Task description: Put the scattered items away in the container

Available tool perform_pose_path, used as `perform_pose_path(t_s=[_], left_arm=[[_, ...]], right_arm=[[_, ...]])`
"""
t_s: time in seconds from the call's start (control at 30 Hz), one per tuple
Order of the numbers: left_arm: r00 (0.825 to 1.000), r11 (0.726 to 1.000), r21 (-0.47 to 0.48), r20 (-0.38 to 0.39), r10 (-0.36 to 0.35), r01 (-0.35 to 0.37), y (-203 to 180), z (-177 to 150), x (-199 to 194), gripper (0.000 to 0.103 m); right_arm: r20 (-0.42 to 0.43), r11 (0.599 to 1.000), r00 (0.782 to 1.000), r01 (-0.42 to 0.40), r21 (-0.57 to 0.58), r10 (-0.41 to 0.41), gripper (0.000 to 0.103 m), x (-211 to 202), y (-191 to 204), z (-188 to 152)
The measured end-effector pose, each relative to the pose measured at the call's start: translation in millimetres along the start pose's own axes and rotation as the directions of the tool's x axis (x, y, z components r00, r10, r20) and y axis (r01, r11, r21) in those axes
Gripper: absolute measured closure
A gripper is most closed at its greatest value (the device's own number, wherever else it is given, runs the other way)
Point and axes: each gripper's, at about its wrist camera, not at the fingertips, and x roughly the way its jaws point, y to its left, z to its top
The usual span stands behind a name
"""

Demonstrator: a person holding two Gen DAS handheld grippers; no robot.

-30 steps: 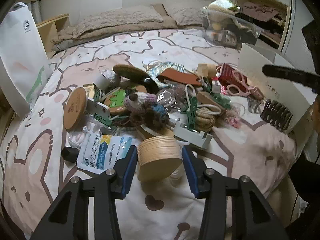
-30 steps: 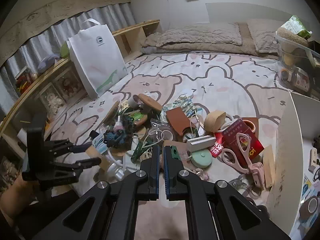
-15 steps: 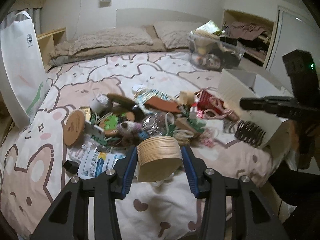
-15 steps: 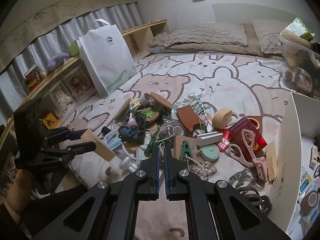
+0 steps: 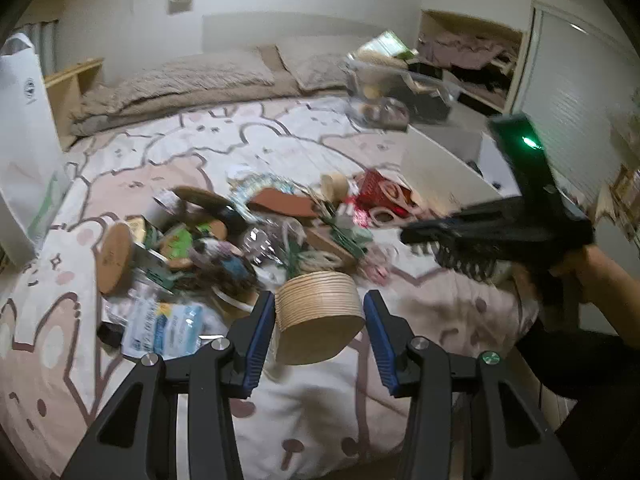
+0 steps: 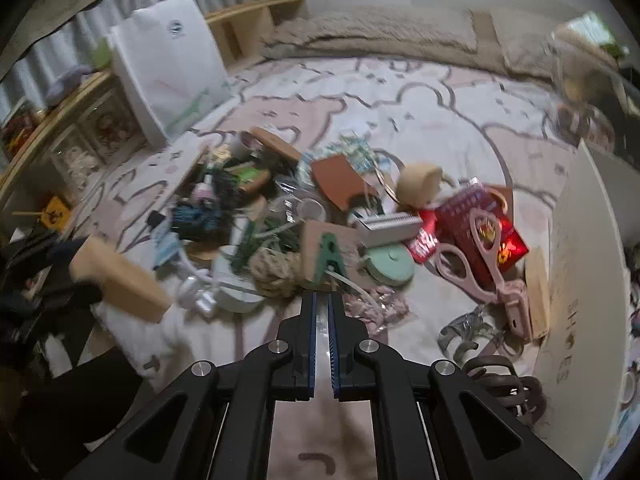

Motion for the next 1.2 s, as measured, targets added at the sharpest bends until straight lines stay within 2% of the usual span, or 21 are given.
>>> perform_pose_path(t_s=[0.07,0.1,0.13,0.17,0.27,0.43,0.5,0.57,0.63,0.7,0.77,0.83,0.87,1.07,1.2], left_arm=[[0.999,1.000,0.030,-0.032,-0.005,0.006,-6,-5,6,0.057],[0.999,0.999,0.047,-0.051,-0.003,0.005,-9,-8,10,0.057],[0.998,0.998,0.061,-0.070,0.000,0.004,-12,-11,14,0.057],[0.996,0.998,0.069,-0.084,0.000,0.006,-14,-14,17,0.057],[0.992,0.996,0.084,-0.129,-0.003,0.014,-17,-21,27,0.057],[0.984,0.995,0.101,-0.180,-0.006,0.025,-22,-32,42,0.057],[0.984,0.994,0.108,-0.180,-0.006,0.025,-23,-32,44,0.057],[0.984,0.994,0.108,-0.178,-0.005,0.024,-24,-30,45,0.057],[0.984,0.994,0.109,-0.177,-0.004,0.024,-26,-28,48,0.057],[0.984,0.993,0.112,-0.177,-0.005,0.025,-26,-26,51,0.057],[0.984,0.993,0.116,-0.176,-0.005,0.025,-27,-24,54,0.057],[0.985,0.993,0.113,-0.175,-0.006,0.027,-27,-22,56,0.057],[0.985,0.994,0.108,-0.173,-0.007,0.027,-26,-21,56,0.057],[0.988,0.998,0.062,-0.156,-0.005,0.015,-17,-17,55,0.059],[0.988,0.999,0.046,-0.154,-0.009,0.016,-14,-15,54,0.059]], right_arm=[[-0.006,1.000,1.000,0.005,0.022,-0.005,0.096,5,-7,0],[-0.010,1.000,1.000,0.010,0.027,-0.010,0.092,8,-9,1],[-0.014,0.999,1.000,0.013,0.032,-0.013,0.064,10,-11,2],[-0.017,0.999,1.000,0.011,0.038,-0.010,0.001,12,-12,4],[-0.003,0.999,1.000,-0.002,0.033,0.003,0.001,23,-13,3],[-0.020,0.998,0.998,0.054,-0.029,-0.055,0.001,43,-7,-4],[-0.039,0.997,0.996,0.074,-0.038,-0.075,0.004,54,-4,-8],[-0.057,0.995,0.993,0.097,-0.038,-0.099,0.026,64,-3,-10],[-0.083,0.994,0.991,0.099,-0.041,-0.102,0.030,75,-2,-11],[-0.103,0.993,0.989,0.100,-0.054,-0.106,0.041,85,0,-14],[-0.122,0.995,0.989,0.077,-0.059,-0.083,0.074,90,0,-15],[-0.115,0.995,0.990,0.076,-0.067,-0.084,0.084,90,1,-16],[-0.102,0.994,0.991,0.083,-0.076,-0.091,0.099,87,1,-17],[-0.004,0.995,0.998,0.059,-0.075,-0.060,0.099,59,0,-15],[0.024,0.997,0.999,0.029,-0.065,-0.027,0.099,43,2,-12]])
